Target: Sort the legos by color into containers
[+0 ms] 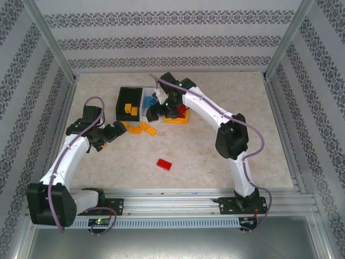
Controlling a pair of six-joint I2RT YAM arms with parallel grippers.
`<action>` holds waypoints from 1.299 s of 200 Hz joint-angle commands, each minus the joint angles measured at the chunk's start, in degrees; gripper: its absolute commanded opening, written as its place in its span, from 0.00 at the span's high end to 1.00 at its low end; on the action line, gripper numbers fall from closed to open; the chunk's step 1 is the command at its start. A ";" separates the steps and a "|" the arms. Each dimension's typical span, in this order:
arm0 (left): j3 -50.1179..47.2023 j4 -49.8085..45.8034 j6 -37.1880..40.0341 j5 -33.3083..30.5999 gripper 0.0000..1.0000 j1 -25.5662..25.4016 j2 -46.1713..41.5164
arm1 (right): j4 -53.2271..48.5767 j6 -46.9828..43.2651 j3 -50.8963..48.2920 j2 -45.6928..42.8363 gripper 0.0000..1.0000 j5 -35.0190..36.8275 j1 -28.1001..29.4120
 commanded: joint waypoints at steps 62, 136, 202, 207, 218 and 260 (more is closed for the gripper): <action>-4.09 3.11 -4.05 6.54 0.00 0.77 -0.24 | -0.27 -13.97 -26.78 -9.18 0.21 15.17 15.35; -5.98 4.03 -5.35 7.14 0.00 0.80 -2.01 | 0.87 -11.12 -27.07 -2.81 0.26 26.07 22.60; -8.51 4.98 -6.57 6.93 0.00 0.75 -4.25 | 2.11 -10.21 -28.65 -3.10 0.53 27.17 22.55; -8.64 5.12 -6.70 6.82 0.00 0.75 -4.40 | 1.99 -10.21 -28.66 -3.09 0.55 27.31 22.51; -8.89 5.33 -6.93 6.84 0.00 0.80 -4.46 | 2.02 -10.08 -28.74 -3.55 0.57 27.67 22.28; -9.30 6.33 -7.48 6.68 0.00 0.76 -4.35 | 1.19 -9.39 -27.62 -7.85 0.63 28.79 19.64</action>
